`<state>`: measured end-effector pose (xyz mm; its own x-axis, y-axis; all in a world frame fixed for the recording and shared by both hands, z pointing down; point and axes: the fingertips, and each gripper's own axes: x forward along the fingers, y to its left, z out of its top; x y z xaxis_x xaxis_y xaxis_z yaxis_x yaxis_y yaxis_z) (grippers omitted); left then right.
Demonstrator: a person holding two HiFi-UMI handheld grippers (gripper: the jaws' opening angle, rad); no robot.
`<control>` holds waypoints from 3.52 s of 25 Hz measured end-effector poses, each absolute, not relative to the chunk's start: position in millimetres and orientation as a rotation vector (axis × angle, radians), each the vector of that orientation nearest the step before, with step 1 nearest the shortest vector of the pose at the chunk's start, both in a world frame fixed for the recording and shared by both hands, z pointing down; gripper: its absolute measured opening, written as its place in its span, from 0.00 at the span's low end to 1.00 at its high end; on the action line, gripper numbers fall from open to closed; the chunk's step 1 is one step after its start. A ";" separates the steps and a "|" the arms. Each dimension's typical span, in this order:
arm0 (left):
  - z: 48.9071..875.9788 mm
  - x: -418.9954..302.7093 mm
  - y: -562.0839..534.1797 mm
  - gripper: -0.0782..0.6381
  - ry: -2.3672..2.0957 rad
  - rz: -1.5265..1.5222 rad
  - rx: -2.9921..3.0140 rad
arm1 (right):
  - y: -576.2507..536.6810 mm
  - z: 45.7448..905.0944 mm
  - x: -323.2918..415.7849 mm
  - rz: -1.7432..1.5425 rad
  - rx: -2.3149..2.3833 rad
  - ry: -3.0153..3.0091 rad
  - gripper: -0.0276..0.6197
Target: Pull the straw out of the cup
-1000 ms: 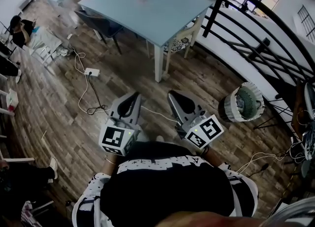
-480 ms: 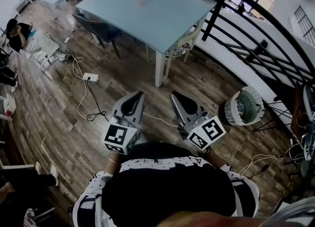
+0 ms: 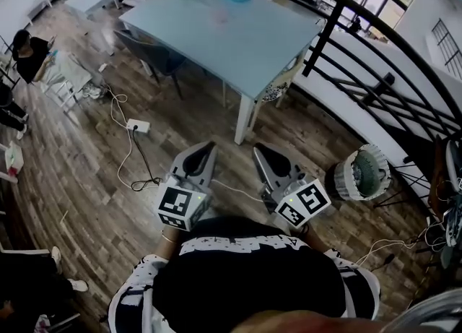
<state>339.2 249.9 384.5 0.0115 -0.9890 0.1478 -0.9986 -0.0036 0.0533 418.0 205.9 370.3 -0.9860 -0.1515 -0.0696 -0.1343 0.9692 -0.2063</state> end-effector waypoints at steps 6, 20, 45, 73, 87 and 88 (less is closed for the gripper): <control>385.4 311.8 249.0 0.13 -2.114 0.092 2.116 | 204.4 367.7 386.7 -0.303 -0.198 3.039 0.09; 388.4 234.6 256.8 0.13 -2.155 0.064 2.064 | 211.6 368.6 299.5 -0.298 -0.095 3.063 0.09; 387.4 133.6 258.4 0.13 -2.131 0.087 2.162 | 213.9 372.2 200.7 -0.281 -0.191 3.077 0.09; 407.8 81.7 228.7 0.13 -2.119 0.092 2.106 | 165.8 384.7 150.3 -0.296 -0.229 3.124 0.09; 411.2 75.4 166.5 0.13 -2.034 0.128 2.192 | 108.5 393.5 149.4 -0.323 -0.356 3.098 0.09; 411.5 75.2 160.7 0.13 -2.031 0.130 2.195 | 102.9 393.8 149.8 -0.325 -0.362 3.095 0.09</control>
<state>75.2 160.7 411.5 0.0807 -0.9831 0.1641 -0.9961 -0.0734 0.0500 149.8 102.9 393.8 -0.9733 -0.2290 0.0157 -0.2273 0.9519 -0.2057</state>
